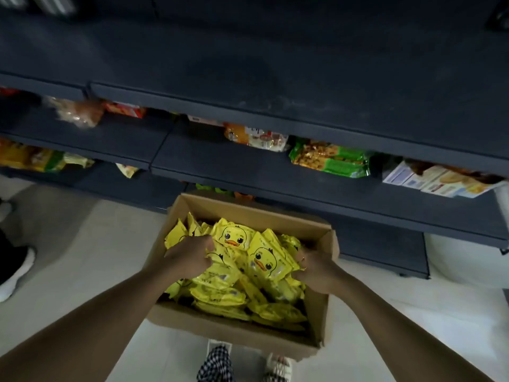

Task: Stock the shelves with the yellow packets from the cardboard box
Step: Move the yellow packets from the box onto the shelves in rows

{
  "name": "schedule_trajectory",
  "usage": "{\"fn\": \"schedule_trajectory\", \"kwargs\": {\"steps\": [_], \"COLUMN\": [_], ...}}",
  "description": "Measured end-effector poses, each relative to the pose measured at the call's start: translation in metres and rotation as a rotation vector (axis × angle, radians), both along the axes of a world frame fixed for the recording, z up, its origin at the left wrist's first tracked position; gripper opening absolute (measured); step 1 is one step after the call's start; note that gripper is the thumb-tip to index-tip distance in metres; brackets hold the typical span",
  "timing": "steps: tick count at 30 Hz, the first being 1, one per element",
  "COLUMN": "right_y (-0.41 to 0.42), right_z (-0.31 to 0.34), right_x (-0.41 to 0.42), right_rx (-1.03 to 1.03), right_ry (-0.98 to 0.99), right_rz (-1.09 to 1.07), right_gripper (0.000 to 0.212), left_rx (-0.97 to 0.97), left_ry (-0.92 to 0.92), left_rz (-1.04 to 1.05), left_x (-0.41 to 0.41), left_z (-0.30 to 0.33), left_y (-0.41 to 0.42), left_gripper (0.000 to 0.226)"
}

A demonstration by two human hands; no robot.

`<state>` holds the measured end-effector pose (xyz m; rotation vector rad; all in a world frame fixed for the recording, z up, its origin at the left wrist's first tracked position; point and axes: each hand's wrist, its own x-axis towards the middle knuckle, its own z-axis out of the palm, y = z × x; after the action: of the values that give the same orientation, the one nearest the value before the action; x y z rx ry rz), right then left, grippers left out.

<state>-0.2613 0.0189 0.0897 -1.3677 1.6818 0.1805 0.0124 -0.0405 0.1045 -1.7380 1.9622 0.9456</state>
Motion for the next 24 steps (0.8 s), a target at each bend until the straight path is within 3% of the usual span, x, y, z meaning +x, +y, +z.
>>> {"fn": "schedule_trajectory", "kwargs": {"steps": [12, 21, 24], "right_y": [-0.041, -0.049, -0.045], "right_z": [-0.144, -0.239, -0.255], "right_x": [0.038, 0.057, 0.069], "right_rx": [0.001, -0.026, -0.098], "right_ry": [0.051, 0.161, 0.229], "right_rz": [-0.267, -0.344, -0.375], "right_gripper": [0.055, 0.073, 0.067], "left_rx": [0.084, -0.180, -0.263], "left_ry": [0.038, 0.042, -0.003], "left_rz": [-0.150, -0.396, -0.515], "left_x": [-0.006, -0.014, -0.020], "left_z": [-0.145, -0.217, -0.238], "left_y": [-0.055, -0.098, -0.103], "left_gripper": [0.029, 0.057, 0.064]}}
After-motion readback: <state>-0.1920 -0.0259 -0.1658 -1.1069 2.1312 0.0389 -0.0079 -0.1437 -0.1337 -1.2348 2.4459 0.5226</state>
